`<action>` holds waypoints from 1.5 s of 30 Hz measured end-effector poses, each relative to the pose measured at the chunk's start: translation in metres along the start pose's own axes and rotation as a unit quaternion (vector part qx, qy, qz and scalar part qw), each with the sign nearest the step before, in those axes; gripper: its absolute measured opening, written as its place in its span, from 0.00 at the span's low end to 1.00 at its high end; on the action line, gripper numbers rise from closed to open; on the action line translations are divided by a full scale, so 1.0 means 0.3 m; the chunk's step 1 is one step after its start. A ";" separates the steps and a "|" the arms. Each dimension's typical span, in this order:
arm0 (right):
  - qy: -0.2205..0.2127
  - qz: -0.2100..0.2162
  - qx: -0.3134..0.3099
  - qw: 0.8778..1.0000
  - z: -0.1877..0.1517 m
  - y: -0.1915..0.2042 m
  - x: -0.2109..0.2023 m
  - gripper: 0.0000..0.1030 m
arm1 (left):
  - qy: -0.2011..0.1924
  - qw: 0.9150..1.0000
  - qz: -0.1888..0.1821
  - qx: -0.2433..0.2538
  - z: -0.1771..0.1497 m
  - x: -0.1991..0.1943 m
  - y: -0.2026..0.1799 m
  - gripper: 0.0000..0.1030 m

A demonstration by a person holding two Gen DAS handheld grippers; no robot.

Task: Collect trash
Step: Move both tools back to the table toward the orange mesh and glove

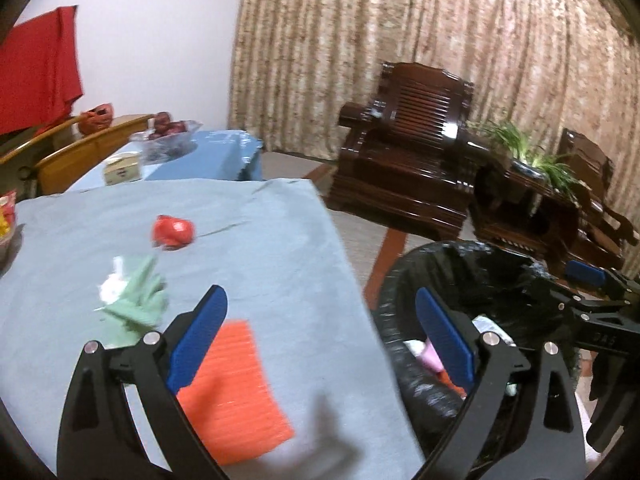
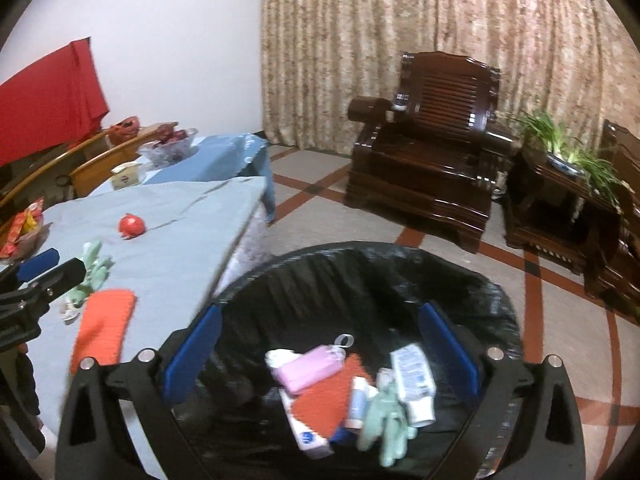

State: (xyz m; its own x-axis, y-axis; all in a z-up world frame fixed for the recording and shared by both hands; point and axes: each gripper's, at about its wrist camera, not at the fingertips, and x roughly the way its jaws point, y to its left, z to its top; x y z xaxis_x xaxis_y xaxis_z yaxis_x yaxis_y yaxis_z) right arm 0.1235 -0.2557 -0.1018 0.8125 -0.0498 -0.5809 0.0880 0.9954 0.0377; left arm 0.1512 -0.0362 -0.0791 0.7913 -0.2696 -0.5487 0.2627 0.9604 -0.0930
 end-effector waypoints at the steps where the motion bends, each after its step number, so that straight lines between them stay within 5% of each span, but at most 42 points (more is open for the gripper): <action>1: 0.000 0.004 -0.003 1.000 0.002 0.019 0.001 0.94 | -0.001 1.000 0.008 -0.005 -0.003 -0.013 0.034 0.90; 20: -0.006 0.106 -0.080 0.991 0.011 0.519 0.085 0.94 | -0.013 0.990 0.121 -0.072 -0.072 -0.167 0.483 0.90; 33: 0.016 0.126 -0.080 0.989 -0.075 0.710 0.230 0.93 | 0.005 0.986 0.140 -0.086 -0.156 -0.145 0.632 0.90; 45: 0.082 0.128 -0.094 0.984 -0.162 0.782 0.350 0.77 | 0.023 0.984 0.143 -0.100 -0.209 -0.119 0.709 0.90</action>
State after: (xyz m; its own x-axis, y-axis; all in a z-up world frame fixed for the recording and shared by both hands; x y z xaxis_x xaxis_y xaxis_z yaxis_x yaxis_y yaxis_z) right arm 0.2013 -0.0234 -0.1935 0.6888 0.2037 -0.6958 -0.2292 0.9717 0.0576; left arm 0.1442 0.1820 -0.1314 0.7897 0.0135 -0.6133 -0.0856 0.9924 -0.0884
